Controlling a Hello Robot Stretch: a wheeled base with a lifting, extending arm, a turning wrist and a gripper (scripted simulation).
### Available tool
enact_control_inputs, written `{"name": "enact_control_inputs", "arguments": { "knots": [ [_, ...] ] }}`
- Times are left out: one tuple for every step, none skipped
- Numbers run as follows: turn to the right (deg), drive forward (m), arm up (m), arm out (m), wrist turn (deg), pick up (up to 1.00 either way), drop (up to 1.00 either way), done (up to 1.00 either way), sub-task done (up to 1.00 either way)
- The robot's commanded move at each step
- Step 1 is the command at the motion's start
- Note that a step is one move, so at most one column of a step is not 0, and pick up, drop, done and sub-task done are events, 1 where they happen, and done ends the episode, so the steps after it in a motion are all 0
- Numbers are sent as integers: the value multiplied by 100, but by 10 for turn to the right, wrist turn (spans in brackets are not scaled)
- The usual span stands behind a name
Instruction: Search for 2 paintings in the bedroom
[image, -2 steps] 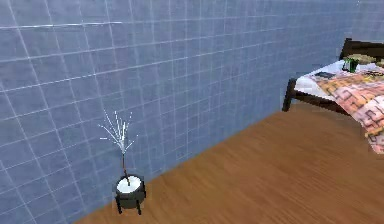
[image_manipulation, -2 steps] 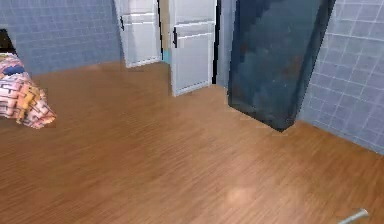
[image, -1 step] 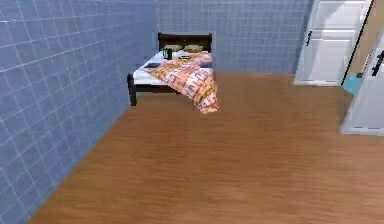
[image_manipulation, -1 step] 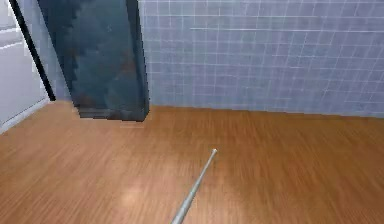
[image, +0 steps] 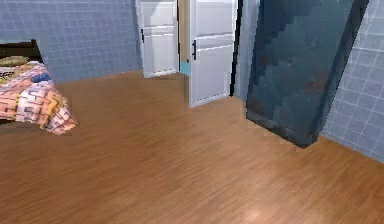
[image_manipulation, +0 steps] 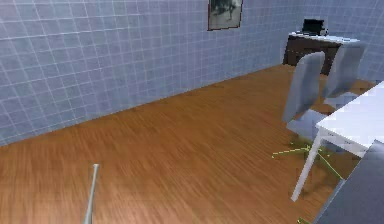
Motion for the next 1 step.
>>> {"name": "enact_control_inputs", "arguments": {
  "knots": [
    [0,75,0,0,0,0,0,0,0]
  ]
}}
